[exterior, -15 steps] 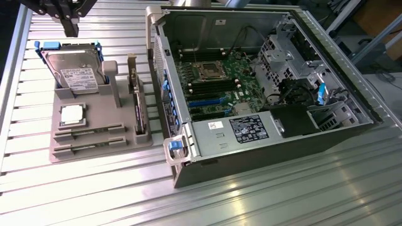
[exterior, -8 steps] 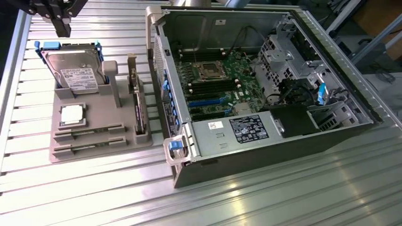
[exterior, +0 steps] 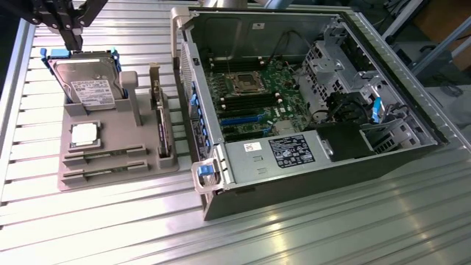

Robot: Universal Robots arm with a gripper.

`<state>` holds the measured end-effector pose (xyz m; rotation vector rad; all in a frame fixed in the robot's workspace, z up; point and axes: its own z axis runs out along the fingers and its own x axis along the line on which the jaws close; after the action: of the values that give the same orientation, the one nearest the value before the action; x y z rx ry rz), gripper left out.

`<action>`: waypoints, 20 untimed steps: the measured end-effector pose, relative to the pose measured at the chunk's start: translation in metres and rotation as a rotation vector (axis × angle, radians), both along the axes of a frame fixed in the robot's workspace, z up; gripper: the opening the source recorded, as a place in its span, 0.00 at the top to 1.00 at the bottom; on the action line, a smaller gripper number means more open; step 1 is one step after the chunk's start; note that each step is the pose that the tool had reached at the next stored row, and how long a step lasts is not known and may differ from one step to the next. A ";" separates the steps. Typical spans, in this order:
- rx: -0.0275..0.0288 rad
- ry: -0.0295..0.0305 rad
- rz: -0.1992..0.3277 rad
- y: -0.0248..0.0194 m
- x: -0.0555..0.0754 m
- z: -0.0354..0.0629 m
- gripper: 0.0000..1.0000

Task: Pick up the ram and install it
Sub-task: 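Reach for the ram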

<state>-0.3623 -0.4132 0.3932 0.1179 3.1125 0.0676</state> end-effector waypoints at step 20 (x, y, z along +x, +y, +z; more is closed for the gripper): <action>0.0000 0.0000 0.000 -0.0178 0.000 -0.0001 0.89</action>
<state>-0.3623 -0.4309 0.3931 0.1179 3.1125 0.0676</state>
